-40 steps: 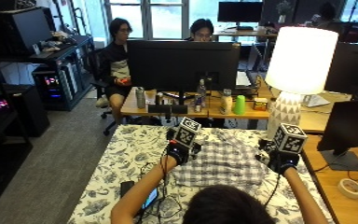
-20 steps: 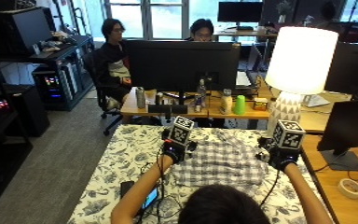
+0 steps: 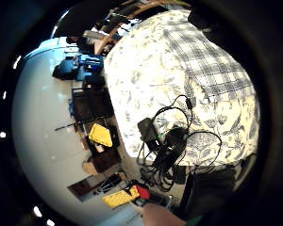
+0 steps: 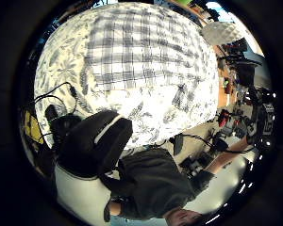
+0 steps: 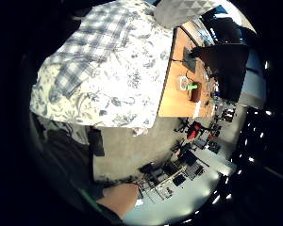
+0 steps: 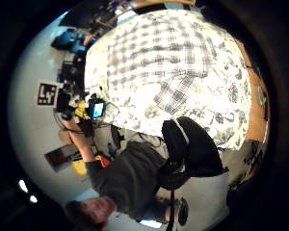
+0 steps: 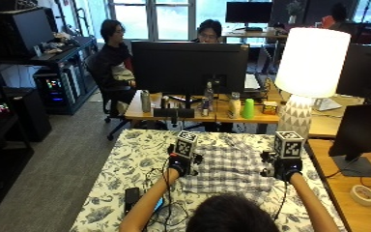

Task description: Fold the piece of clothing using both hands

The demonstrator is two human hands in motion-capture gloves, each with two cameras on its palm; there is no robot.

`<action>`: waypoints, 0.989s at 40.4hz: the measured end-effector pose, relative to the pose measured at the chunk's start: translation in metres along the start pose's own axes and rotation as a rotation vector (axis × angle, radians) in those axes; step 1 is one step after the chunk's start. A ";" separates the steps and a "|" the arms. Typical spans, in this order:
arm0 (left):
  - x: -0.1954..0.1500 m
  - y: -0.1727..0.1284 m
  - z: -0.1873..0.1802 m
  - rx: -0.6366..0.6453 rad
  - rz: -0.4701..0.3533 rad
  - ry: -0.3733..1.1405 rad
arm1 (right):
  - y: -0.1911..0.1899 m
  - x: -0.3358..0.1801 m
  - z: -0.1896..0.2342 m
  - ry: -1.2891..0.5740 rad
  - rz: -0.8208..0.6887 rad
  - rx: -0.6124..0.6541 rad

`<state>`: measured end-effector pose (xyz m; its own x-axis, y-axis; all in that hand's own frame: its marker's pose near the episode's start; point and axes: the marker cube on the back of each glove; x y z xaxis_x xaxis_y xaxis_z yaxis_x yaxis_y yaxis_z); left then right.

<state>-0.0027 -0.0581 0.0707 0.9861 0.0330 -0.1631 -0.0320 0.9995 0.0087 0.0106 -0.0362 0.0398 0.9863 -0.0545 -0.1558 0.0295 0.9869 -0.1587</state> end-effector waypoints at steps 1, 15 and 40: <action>0.002 -0.001 0.011 -0.037 0.009 0.012 | -0.002 0.000 0.004 0.000 -0.001 -0.008; 0.040 0.040 0.071 -0.288 -0.017 -0.056 | -0.037 0.003 0.061 -0.004 -0.017 -0.110; 0.031 -0.002 0.093 0.040 -0.089 -0.012 | -0.054 0.008 0.122 0.039 -0.021 -0.240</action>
<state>0.0433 -0.0596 0.1574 0.9865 -0.0565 -0.1535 0.0624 0.9975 0.0344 0.0363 -0.0717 0.1662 0.9786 -0.0853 -0.1870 0.0061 0.9214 -0.3885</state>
